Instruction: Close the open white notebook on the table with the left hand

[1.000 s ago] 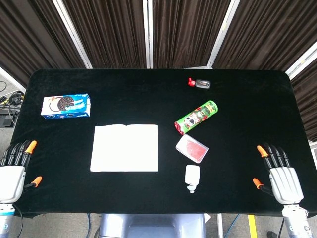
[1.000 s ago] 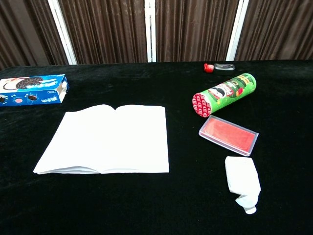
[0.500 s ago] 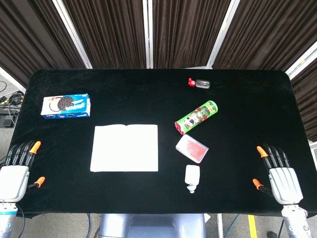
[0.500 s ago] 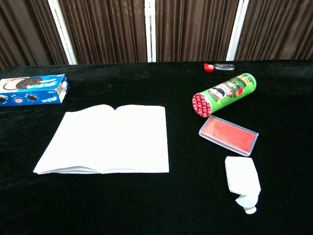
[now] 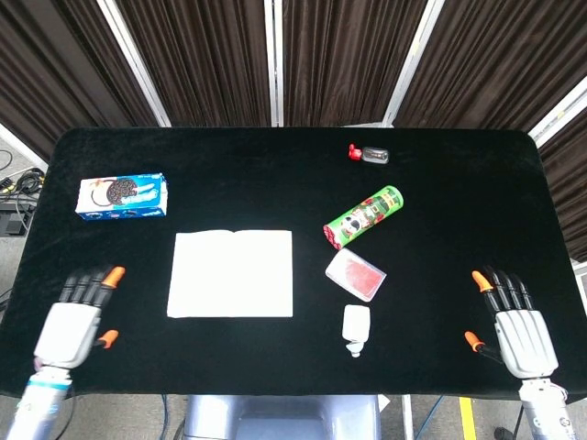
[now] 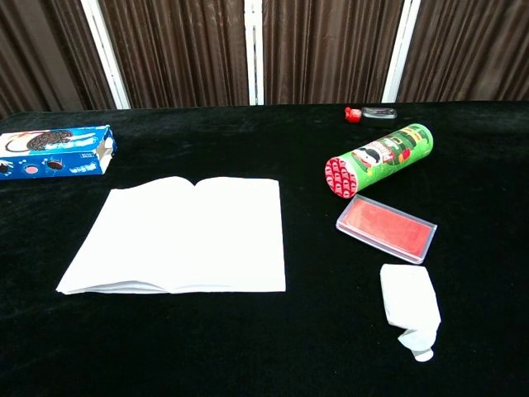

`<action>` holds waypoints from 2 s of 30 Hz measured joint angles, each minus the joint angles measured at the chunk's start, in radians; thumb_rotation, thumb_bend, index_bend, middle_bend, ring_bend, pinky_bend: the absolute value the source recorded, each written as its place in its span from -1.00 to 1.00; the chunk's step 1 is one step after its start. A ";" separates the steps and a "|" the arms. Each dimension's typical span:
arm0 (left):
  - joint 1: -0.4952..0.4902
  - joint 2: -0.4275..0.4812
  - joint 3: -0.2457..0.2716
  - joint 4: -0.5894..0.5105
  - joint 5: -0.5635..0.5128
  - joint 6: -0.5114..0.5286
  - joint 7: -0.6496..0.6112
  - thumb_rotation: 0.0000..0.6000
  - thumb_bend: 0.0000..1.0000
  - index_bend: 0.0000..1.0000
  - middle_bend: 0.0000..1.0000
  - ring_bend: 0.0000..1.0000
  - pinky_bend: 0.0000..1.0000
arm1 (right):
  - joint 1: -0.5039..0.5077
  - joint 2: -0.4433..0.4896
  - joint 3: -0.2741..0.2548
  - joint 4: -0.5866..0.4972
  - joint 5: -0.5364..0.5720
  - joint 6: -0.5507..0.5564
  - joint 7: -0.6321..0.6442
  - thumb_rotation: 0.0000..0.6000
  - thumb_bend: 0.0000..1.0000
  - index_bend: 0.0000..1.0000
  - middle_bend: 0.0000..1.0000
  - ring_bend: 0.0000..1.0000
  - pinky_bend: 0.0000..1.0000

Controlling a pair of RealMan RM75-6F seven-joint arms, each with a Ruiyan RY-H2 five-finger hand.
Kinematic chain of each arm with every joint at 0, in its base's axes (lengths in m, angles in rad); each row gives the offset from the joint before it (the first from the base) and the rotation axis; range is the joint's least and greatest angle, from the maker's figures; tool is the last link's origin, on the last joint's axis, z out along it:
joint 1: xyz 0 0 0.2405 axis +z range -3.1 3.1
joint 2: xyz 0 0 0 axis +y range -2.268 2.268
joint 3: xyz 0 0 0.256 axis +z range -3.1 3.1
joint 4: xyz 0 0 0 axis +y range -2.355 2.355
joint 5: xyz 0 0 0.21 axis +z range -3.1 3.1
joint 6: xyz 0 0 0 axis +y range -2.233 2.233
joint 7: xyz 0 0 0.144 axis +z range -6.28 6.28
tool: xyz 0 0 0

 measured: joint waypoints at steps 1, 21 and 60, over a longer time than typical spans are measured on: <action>-0.011 -0.019 -0.002 -0.002 -0.006 -0.020 0.028 1.00 -0.64 -1.00 -1.00 -1.00 -1.00 | 0.000 0.001 0.000 0.000 0.001 -0.002 0.001 1.00 -0.83 -1.00 -1.00 -1.00 -1.00; -0.149 -0.309 -0.049 0.125 -0.146 -0.203 0.238 1.00 -0.46 -1.00 -1.00 -1.00 -1.00 | 0.002 0.005 -0.008 -0.005 -0.005 -0.011 0.014 1.00 -0.83 -1.00 -1.00 -1.00 -1.00; -0.227 -0.404 -0.048 0.262 -0.086 -0.125 0.183 1.00 0.06 -1.00 -1.00 -1.00 -1.00 | 0.001 0.000 -0.013 -0.003 -0.011 -0.014 0.013 1.00 -0.83 -1.00 -1.00 -1.00 -1.00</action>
